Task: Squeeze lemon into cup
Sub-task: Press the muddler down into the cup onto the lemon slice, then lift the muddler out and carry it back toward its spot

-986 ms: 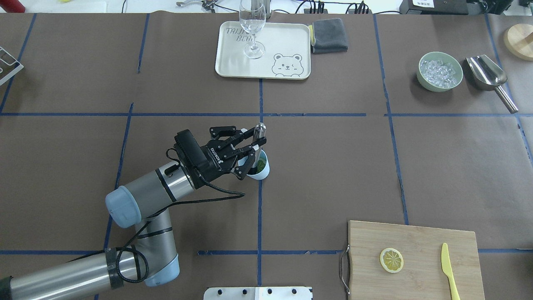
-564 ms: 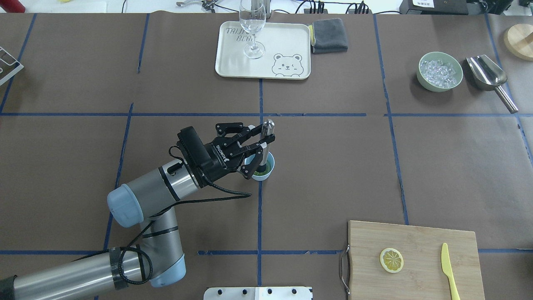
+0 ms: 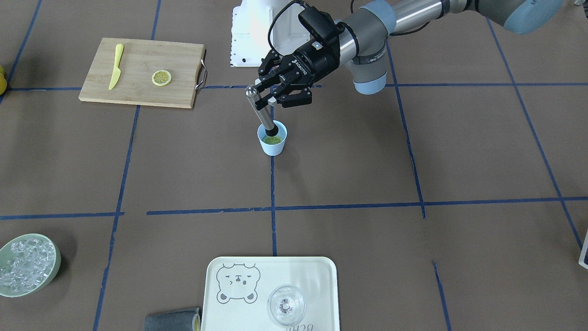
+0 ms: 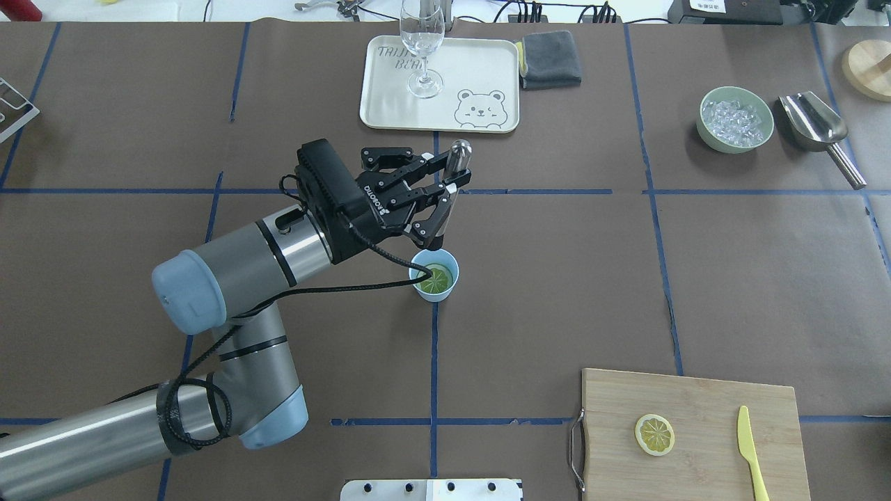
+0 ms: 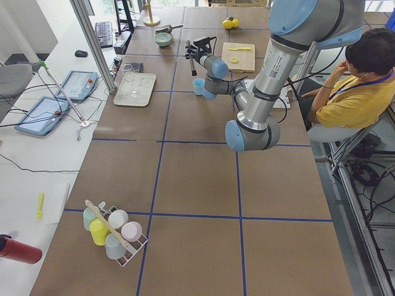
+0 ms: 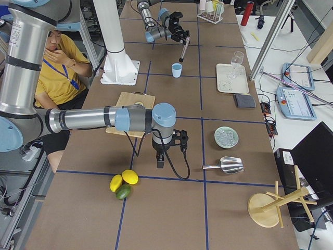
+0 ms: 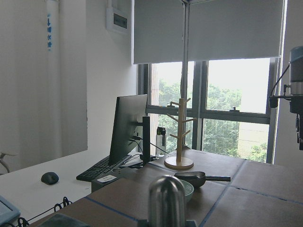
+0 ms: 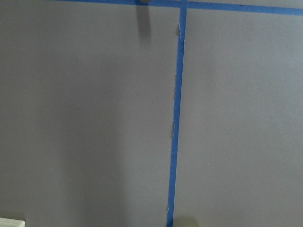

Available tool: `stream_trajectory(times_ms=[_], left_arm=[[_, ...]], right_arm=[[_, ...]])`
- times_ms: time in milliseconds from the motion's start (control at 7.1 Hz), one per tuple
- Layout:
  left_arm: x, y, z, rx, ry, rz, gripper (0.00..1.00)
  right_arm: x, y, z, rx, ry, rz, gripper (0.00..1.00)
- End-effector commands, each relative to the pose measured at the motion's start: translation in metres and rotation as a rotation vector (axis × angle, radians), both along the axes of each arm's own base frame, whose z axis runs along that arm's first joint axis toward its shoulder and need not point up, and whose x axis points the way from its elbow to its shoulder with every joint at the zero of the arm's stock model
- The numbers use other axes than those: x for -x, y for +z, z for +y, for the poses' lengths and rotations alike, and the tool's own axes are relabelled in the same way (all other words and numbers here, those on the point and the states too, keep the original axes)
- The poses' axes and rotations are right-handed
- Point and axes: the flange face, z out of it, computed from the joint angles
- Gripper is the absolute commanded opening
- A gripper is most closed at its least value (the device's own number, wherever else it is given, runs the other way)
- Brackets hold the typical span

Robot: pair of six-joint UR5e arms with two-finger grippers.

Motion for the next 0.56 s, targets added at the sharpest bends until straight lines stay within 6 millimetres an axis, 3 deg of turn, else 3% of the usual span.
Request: stream_trajectory(times_ms=[0, 282, 423], left_arm=[[-0.002, 0.001, -0.029, 0.167, 0.056, -0.200, 0.00], [0.005, 0.008, -0.054, 0.364, 0.070, -0.403, 0.00], [0.023, 0.015, -0.070, 0.460, 0.092, -0.518, 0.00]], right_arm=[[-0.001, 0.000, 0.000, 0.000, 0.001, 0.000, 1.00], [0.000, 0.001, 0.001, 0.003, 0.000, 0.002, 1.00], [0.000, 0.001, 0.001, 0.003, 0.000, 0.002, 1.00]])
